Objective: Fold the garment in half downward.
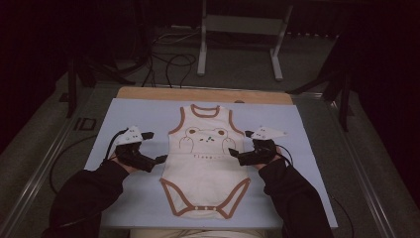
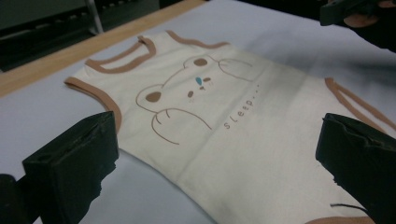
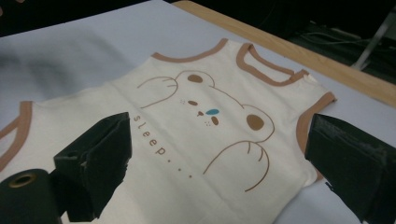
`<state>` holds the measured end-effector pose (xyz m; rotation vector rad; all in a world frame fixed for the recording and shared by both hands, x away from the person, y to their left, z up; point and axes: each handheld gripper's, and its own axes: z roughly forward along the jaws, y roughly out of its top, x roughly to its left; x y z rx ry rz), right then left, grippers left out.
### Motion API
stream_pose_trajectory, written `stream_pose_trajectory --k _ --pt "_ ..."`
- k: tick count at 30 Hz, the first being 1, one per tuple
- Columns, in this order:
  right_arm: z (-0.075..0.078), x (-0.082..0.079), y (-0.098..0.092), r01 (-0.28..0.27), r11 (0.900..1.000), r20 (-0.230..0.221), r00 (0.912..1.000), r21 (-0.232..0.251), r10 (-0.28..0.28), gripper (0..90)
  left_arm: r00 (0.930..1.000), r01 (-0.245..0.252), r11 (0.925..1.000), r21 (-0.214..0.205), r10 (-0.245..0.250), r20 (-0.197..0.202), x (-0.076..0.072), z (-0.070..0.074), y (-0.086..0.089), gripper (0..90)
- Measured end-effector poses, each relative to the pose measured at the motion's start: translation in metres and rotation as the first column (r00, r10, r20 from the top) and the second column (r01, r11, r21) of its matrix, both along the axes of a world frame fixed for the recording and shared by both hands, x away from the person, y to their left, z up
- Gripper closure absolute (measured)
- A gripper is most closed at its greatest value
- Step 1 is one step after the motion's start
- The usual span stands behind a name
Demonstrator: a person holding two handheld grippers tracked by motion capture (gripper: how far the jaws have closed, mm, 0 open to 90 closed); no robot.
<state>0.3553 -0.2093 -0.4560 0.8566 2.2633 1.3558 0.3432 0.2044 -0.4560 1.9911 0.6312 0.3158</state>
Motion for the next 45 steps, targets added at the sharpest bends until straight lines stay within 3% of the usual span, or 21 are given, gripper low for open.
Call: stream_pose_trajectory --k 11,20,27,32,34,45 --pt "-0.026 0.019 -0.001 0.015 0.9991 -0.061 0.9980 -0.039 -0.017 8.1 0.9985 -0.005 0.9992 0.039 0.007 -0.053 0.020 -0.022 -0.012 0.3" --pt "-0.045 0.029 -0.010 0.042 0.9975 -0.110 0.9928 -0.057 -0.048 16.3 0.9962 0.011 0.9966 0.082 -0.003 -0.087 0.032 -0.037 -0.022 3.9" --pt "-0.054 0.037 -0.017 0.083 0.9935 -0.151 0.9840 -0.078 -0.094 29.6 0.9928 -0.012 0.9916 0.129 0.027 -0.116 0.042 -0.045 -0.026 16.3" --pt "-0.056 0.039 -0.018 0.094 0.9919 -0.148 0.9834 -0.086 -0.106 39.7 0.9903 -0.027 0.9871 0.158 0.048 -0.131 0.048 -0.050 -0.026 37.1" --pt "-0.056 0.039 -0.018 0.098 0.9905 -0.144 0.9832 -0.096 -0.112 42.2 0.9887 -0.031 0.9852 0.169 0.055 -0.140 0.049 -0.052 -0.027 41.4" --pt "-0.060 0.042 -0.014 0.120 0.9831 -0.160 0.9768 -0.138 -0.142 48.4 0.9784 -0.054 0.9713 0.232 0.098 -0.182 0.058 -0.061 -0.032 51.5"
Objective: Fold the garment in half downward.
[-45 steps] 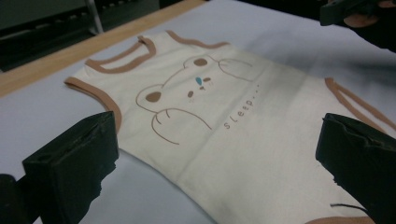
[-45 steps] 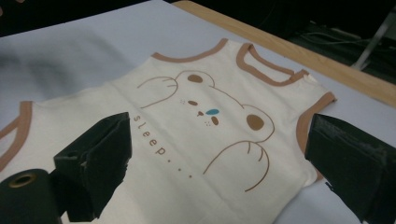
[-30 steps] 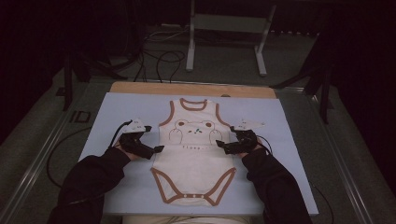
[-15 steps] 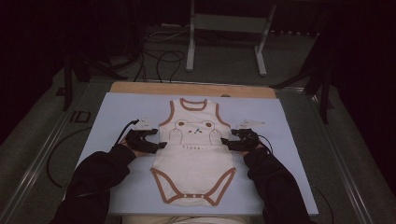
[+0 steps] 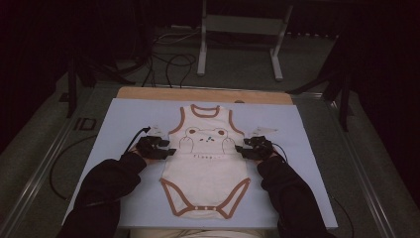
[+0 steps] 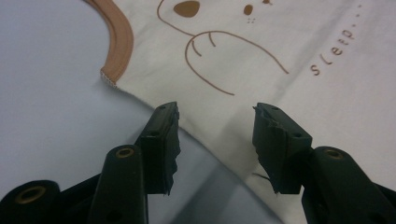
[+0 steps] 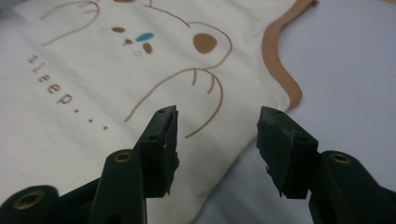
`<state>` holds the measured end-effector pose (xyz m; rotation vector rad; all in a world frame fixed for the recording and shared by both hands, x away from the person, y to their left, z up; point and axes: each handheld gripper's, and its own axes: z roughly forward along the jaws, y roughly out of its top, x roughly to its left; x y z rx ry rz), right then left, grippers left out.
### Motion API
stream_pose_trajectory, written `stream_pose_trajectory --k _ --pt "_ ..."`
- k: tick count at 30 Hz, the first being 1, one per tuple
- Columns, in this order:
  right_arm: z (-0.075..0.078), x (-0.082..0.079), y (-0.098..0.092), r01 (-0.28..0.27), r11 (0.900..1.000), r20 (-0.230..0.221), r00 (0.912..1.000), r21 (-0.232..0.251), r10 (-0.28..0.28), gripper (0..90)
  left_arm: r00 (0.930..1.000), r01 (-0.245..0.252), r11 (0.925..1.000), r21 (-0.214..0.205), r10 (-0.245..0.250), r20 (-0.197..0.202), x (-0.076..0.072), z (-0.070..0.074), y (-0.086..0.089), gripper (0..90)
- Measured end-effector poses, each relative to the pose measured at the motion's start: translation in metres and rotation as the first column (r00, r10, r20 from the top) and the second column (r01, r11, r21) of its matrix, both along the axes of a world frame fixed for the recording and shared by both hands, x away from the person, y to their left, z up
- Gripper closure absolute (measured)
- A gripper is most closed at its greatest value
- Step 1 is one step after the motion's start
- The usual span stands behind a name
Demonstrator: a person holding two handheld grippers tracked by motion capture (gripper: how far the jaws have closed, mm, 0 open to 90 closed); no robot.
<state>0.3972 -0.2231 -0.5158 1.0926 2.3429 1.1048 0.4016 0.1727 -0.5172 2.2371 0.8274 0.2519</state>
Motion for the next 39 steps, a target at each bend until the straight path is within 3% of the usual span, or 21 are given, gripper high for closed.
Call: stream_pose_trajectory --k 4,13,18,23,25,28,31,39 --pt "-0.003 0.001 0.000 0.009 0.9997 -0.014 0.9999 -0.021 -0.009 52.2 0.9999 -0.015 0.9997 0.018 0.015 -0.004 0.001 -0.003 -0.001 53.8" --pt "-0.009 0.001 0.001 0.020 0.9985 -0.041 0.9989 -0.051 -0.022 61.0 0.9994 -0.010 0.9985 0.054 0.008 0.033 -0.001 -0.004 -0.007 56.6" --pt "-0.008 0.000 0.003 0.013 0.9983 -0.053 0.9984 -0.056 -0.016 72.3 0.9994 -0.030 0.9989 0.036 0.029 0.018 -0.001 -0.004 -0.010 65.5" --pt "-0.006 0.000 0.006 -0.011 0.9981 -0.067 0.9978 -0.061 0.007 85.8 0.9989 -0.046 0.9986 0.027 0.046 0.009 -0.001 -0.005 -0.015 82.1" --pt "-0.006 -0.001 0.008 -0.018 0.9974 -0.059 0.9982 -0.069 0.014 87.4 0.9991 -0.042 0.9987 0.027 0.042 0.003 -0.001 -0.004 -0.017 89.0" --pt "-0.006 -0.001 0.008 -0.018 0.9972 -0.063 0.9979 -0.073 0.013 88.9 0.9992 -0.040 0.9983 0.044 0.040 -0.006 0.000 -0.002 -0.018 90.0" --pt "-0.005 -0.001 0.009 -0.021 0.9963 -0.055 0.9984 -0.083 0.017 89.5 0.9996 -0.025 0.9974 0.068 0.023 0.017 -0.001 -0.001 -0.019 90.0" --pt "0.004 -0.002 0.005 -0.017 0.9973 -0.034 0.9993 -0.072 0.015 89.7 0.9983 -0.059 0.9981 0.017 0.059 0.001 -0.001 0.008 -0.010 90.0"
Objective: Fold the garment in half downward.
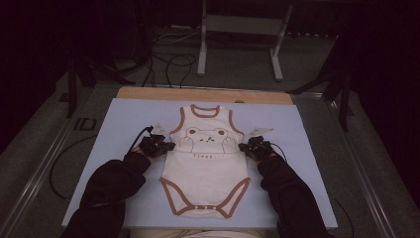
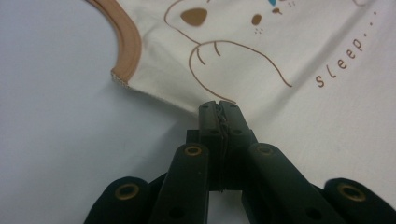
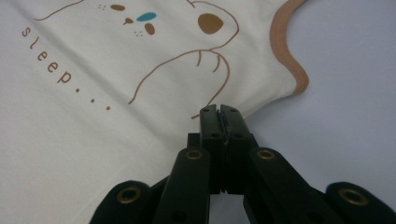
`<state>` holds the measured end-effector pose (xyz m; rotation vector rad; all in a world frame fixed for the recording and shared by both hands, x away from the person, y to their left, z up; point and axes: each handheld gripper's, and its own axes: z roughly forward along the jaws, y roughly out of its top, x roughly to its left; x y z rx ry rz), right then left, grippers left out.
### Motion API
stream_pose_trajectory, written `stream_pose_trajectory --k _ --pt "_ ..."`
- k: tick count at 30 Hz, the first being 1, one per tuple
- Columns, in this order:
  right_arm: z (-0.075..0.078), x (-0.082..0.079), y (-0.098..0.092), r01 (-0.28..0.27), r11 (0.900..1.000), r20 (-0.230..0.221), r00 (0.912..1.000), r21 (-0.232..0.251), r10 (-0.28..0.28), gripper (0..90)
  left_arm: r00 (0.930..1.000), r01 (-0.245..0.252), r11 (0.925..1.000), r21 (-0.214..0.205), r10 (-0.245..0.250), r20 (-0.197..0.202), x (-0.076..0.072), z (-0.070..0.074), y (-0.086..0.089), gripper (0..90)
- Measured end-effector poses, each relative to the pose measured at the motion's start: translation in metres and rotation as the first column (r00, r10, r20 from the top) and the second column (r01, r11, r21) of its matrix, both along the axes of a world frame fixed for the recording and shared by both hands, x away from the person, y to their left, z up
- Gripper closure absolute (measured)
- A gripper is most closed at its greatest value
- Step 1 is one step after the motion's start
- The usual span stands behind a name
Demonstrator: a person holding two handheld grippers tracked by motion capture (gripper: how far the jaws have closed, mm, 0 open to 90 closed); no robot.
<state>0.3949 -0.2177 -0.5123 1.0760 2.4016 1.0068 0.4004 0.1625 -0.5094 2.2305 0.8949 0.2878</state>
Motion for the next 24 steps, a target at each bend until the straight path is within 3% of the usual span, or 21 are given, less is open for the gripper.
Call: stream_pose_trajectory --k 17,24 --pt "0.020 -0.008 -0.002 -0.019 0.9998 0.063 0.9979 0.011 0.018 90.0 0.9992 -0.016 0.9986 -0.051 0.017 0.035 -0.012 0.022 0.012 90.0" --pt "0.029 -0.020 -0.002 -0.034 0.9993 0.088 0.9956 0.017 0.032 89.9 0.9987 0.013 0.9993 -0.035 -0.012 0.049 -0.023 0.030 0.010 90.0"
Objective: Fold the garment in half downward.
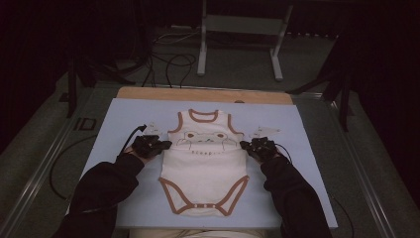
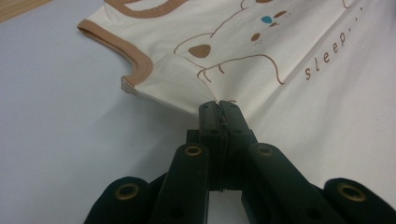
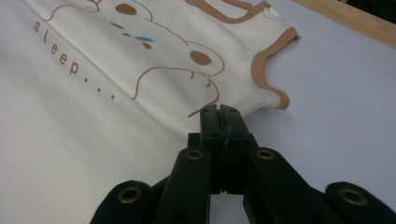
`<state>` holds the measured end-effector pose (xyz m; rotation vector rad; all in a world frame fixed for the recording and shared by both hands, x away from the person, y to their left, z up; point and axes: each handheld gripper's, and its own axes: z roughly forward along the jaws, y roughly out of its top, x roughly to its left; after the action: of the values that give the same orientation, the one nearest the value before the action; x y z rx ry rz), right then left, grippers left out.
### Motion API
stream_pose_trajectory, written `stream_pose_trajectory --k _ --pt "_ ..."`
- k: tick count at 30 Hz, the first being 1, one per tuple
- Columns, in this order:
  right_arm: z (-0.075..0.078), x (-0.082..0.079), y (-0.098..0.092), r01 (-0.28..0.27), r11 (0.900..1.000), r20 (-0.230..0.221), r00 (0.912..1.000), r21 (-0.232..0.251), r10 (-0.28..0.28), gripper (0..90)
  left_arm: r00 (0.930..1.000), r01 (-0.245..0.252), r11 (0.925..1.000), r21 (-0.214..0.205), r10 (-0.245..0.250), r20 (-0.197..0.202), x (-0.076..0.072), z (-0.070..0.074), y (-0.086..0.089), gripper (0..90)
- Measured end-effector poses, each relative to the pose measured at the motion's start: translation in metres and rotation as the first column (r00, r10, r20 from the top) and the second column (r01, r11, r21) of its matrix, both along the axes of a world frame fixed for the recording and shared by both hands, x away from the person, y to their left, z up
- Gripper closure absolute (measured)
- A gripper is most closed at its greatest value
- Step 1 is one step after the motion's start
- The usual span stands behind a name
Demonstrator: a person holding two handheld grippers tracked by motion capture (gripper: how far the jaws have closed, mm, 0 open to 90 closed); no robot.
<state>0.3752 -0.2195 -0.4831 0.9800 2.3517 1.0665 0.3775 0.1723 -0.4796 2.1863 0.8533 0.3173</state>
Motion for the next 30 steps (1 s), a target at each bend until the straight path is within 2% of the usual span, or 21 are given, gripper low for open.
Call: stream_pose_trajectory --k 6,11,13,18,20,23,30 --pt "0.005 -0.012 -0.002 -0.015 0.9999 0.016 0.9998 0.001 0.015 89.9 0.9999 0.014 0.9998 -0.016 -0.014 -0.005 -0.011 0.005 0.003 90.0" --pt "0.008 -0.023 -0.002 -0.027 0.9996 0.021 0.9994 0.003 0.027 89.9 0.9992 0.040 0.9992 -0.004 -0.040 0.004 -0.026 0.011 0.001 90.0" --pt "0.009 -0.028 -0.003 -0.030 0.9995 0.020 0.9993 0.008 0.030 89.9 0.9990 0.045 0.9989 -0.009 -0.045 -0.005 -0.030 0.012 0.002 90.0" --pt "0.011 -0.041 -0.004 -0.045 0.9989 0.022 0.9988 0.011 0.045 89.9 0.9985 0.053 0.9983 -0.025 -0.053 -0.016 -0.040 0.012 0.005 90.0" --pt "0.012 -0.047 -0.003 -0.054 0.9985 0.021 0.9983 0.012 0.054 89.9 0.9981 0.060 0.9981 -0.016 -0.060 -0.014 -0.045 0.012 0.005 90.0" --pt "0.013 -0.057 -0.003 -0.065 0.9979 0.033 0.9974 -0.010 0.065 89.9 0.9975 0.067 0.9975 -0.021 -0.068 -0.019 -0.051 0.012 0.006 90.0" --pt "0.009 -0.074 -0.004 -0.083 0.9965 0.014 0.9964 -0.011 0.083 89.8 0.9957 0.084 0.9963 -0.018 -0.085 -0.037 -0.066 0.010 0.006 90.0"
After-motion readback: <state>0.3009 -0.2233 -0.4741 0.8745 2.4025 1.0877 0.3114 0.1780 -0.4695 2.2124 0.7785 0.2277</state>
